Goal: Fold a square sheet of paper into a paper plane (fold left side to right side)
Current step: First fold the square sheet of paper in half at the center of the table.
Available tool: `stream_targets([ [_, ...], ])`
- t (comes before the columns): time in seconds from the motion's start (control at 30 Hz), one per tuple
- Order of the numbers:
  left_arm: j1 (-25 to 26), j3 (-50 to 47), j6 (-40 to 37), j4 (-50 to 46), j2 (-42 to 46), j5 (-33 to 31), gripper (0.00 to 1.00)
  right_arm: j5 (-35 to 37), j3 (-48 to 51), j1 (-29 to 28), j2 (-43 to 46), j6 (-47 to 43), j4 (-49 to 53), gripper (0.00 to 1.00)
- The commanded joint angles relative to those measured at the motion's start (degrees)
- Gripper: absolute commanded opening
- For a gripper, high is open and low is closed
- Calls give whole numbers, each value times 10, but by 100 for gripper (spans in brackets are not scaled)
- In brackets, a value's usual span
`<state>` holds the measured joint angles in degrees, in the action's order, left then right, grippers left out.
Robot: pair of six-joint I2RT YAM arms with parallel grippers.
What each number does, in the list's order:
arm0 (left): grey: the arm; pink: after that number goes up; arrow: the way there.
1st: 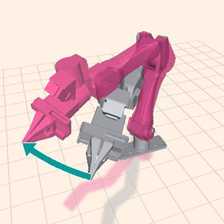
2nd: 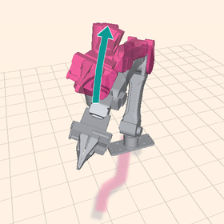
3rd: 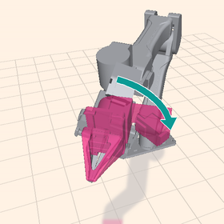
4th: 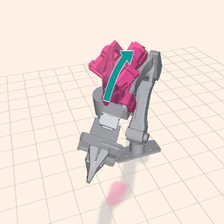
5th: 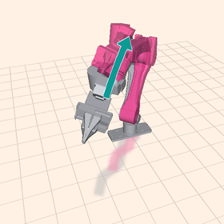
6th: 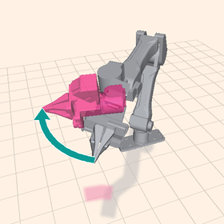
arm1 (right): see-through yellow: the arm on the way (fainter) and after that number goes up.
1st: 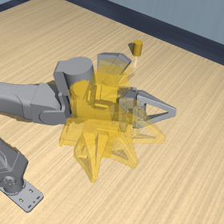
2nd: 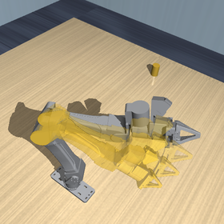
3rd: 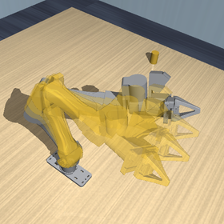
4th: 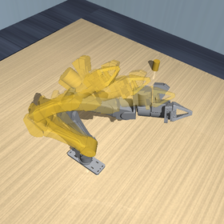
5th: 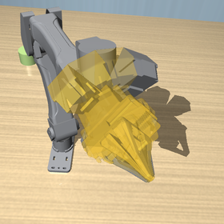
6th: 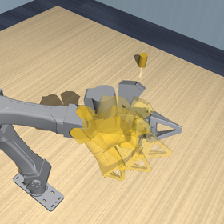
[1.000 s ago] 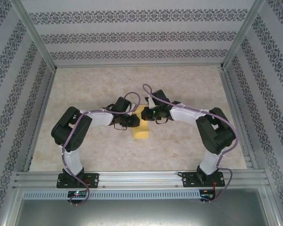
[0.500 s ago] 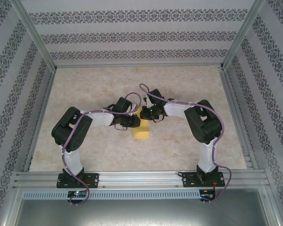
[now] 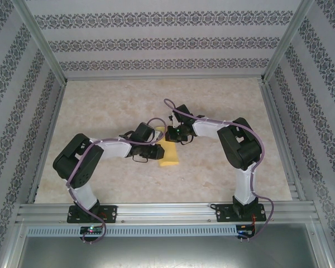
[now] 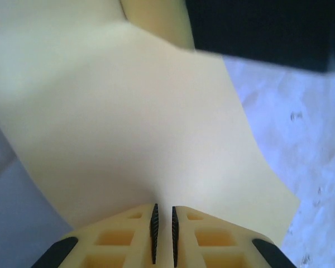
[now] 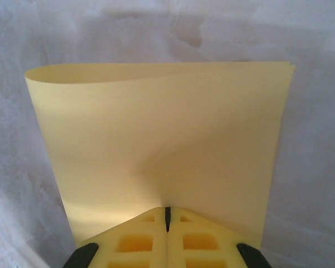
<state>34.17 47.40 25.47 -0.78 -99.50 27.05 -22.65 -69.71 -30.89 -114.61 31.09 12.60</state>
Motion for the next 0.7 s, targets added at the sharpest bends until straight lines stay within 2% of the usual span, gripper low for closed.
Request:
stream_targets([
  [0.0, 23, -35, 3, -31, 22, 30, 19, 34, -4, 7, -22, -12, 36, 2],
  [0.47, 56, -117, 52, 11, 104, 56, 19, 32, -4, 7, -19, -17, 38, 2],
  [0.6, 53, -107, 49, -18, 145, 46, 20, 30, -4, 7, -16, -19, 38, 2],
  [0.67, 31, -91, 52, -43, 170, 44, 20, 30, -4, 5, -14, -21, 37, 2],
])
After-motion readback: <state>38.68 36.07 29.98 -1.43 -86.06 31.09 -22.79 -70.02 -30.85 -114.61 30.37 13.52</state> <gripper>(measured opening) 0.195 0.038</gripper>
